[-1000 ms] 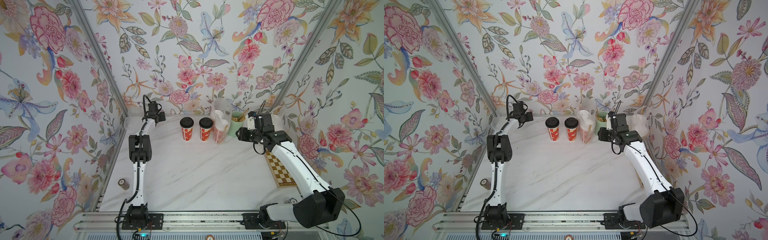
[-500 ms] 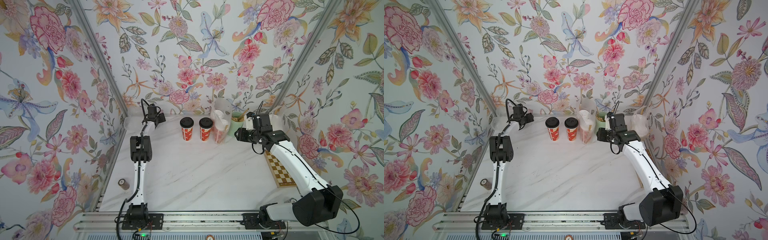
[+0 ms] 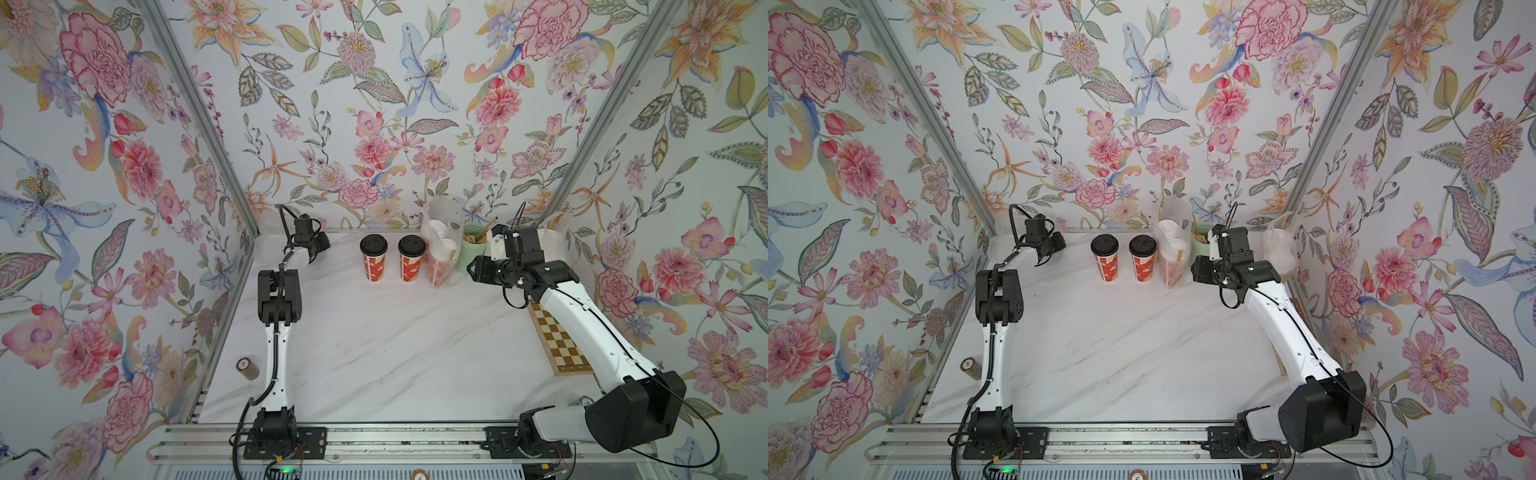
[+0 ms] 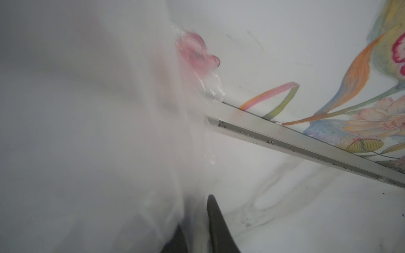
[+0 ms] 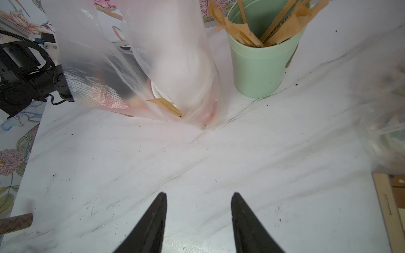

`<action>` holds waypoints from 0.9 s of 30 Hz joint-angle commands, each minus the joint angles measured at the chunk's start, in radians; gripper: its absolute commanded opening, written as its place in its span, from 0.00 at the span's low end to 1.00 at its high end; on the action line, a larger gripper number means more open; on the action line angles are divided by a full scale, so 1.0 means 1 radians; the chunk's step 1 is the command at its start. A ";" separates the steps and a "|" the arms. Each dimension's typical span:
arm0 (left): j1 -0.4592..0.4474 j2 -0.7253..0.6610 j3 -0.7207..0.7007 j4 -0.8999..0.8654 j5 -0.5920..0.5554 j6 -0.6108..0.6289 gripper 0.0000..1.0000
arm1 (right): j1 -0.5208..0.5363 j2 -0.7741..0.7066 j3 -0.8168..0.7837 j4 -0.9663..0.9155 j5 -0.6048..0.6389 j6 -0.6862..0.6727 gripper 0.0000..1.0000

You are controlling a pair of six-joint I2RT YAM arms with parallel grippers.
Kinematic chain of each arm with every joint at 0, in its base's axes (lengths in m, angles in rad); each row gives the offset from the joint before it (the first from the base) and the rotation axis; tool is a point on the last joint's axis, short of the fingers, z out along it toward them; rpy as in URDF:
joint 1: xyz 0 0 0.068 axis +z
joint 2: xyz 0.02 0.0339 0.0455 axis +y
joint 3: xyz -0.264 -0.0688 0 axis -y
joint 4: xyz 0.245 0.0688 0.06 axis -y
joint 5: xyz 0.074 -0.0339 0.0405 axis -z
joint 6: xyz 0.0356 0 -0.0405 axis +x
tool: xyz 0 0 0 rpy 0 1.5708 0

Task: Pack milk tea into plastic carrier bags
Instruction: Pick up the plastic carrier bag from the corner of the board.

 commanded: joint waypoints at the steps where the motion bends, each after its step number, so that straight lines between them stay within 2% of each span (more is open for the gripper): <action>1: 0.008 -0.170 -0.123 0.093 0.066 -0.051 0.07 | 0.015 -0.024 0.008 0.005 -0.014 0.015 0.50; 6: 0.008 -0.385 -0.396 0.233 0.091 -0.121 0.03 | 0.035 -0.040 0.011 0.005 -0.019 0.017 0.50; 13: 0.000 -0.704 -0.742 0.329 0.110 -0.212 0.03 | 0.073 -0.069 0.032 0.006 -0.056 0.040 0.50; 21: -0.082 -1.014 -0.934 0.128 0.143 -0.121 0.05 | 0.191 -0.061 0.076 0.020 -0.105 0.084 0.50; 27: -0.205 -1.240 -1.005 -0.046 0.154 -0.051 0.05 | 0.283 -0.036 0.113 0.023 -0.133 0.116 0.50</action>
